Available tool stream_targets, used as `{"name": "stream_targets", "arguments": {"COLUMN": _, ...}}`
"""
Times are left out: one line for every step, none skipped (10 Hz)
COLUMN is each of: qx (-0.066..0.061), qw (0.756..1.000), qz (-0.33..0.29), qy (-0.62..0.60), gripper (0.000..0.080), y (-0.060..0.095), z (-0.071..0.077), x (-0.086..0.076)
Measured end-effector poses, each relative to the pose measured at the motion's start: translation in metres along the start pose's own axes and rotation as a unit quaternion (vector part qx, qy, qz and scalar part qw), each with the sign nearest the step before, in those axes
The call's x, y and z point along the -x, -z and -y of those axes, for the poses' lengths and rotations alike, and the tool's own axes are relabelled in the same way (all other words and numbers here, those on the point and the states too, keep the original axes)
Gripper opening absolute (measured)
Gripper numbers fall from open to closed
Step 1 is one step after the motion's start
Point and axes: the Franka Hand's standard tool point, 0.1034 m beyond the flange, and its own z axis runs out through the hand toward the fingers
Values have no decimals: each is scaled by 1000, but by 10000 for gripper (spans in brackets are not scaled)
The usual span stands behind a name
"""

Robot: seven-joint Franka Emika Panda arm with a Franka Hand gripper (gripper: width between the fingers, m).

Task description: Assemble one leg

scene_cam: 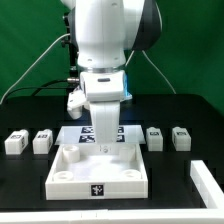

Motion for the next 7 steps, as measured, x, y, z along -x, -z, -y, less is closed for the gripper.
{"name": "stream_targets", "arguments": {"qx": -6, "qw": 1000, "qz": -2, "qy": -7, "gripper": 650, "y": -7, "z": 2, "x": 7}}
{"name": "stream_targets", "arguments": {"qx": -8, "qw": 1000, "qz": -4, "qy": -9, "gripper": 650, "y": -10, "z": 1, "x": 14}}
{"name": "stream_targets", "arguments": {"qx": -8, "qw": 1000, "qz": -4, "qy": -14, "gripper": 650, "y": -10, "z": 1, "x": 15}}
{"name": "stream_targets", "arguments": {"qx": -8, "qw": 1000, "qz": -5, "qy": -14, "gripper": 505, "y": -11, "z": 1, "x": 15}}
{"name": "stream_targets", "arguments": {"qx": -8, "qw": 1000, "qz": -5, "qy": -15, "gripper": 505, "y": -11, "z": 2, "x": 15}}
{"name": "stream_targets", "arguments": {"qx": -8, "qw": 1000, "qz": -5, "qy": -15, "gripper": 368, "y": -11, "z": 2, "x": 15}}
{"name": "stream_targets", "arguments": {"qx": -8, "qw": 1000, "qz": -5, "qy": -15, "gripper": 221, "y": -11, "z": 2, "x": 16}}
